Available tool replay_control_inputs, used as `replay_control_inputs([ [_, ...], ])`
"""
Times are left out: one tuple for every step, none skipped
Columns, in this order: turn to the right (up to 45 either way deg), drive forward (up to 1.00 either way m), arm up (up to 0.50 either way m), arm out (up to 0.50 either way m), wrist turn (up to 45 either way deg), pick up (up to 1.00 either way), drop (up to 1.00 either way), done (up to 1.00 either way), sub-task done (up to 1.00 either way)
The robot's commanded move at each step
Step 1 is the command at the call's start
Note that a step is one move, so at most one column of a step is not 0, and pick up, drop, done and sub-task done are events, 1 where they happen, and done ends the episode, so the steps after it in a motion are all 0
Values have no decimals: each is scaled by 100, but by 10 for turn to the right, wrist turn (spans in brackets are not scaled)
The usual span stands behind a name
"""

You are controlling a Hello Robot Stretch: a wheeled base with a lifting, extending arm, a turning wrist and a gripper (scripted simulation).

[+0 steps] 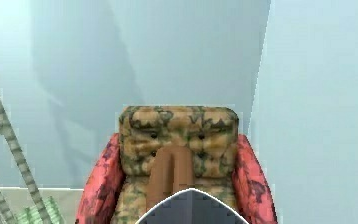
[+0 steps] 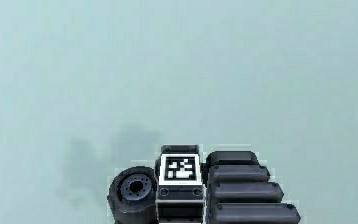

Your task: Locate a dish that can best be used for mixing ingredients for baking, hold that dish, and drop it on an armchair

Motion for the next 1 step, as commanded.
replay_control_inputs([
  [-300, 0, 0, 0, 0, 0, 0, 0, 0],
])
